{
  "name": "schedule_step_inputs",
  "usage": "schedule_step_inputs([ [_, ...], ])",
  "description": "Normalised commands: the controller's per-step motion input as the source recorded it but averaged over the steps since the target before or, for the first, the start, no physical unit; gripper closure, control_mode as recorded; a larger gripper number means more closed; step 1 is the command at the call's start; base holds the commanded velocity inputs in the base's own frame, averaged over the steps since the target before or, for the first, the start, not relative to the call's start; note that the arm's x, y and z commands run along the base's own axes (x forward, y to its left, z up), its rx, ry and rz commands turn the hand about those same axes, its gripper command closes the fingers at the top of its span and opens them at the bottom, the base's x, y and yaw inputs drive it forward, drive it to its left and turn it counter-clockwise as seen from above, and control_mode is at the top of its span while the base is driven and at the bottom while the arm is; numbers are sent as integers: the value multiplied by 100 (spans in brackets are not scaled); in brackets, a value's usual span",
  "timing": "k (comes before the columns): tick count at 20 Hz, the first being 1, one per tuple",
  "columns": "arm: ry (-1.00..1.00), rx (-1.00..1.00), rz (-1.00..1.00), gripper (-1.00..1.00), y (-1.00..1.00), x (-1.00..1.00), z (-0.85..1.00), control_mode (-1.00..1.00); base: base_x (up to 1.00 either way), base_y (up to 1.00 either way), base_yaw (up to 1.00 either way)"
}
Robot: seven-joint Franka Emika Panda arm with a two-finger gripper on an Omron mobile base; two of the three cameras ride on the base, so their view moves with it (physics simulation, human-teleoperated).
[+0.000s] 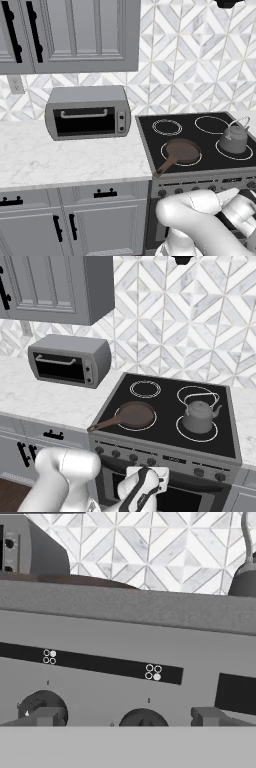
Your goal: Pick the kettle from the counter and place it on a stove burner. Then turn the burner on.
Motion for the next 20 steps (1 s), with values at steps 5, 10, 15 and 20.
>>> schedule_step_inputs([
  [5,0,0,0,-100,-1,20,-9,-100,0,0,0],
  [10,0,0,0,-100,-2,23,-15,-100,0,0,0],
  [15,0,0,0,-100,-6,17,-22,-100,0,0,0],
  [20,0,0,0,-100,-8,16,-20,-100,0,0,0],
])
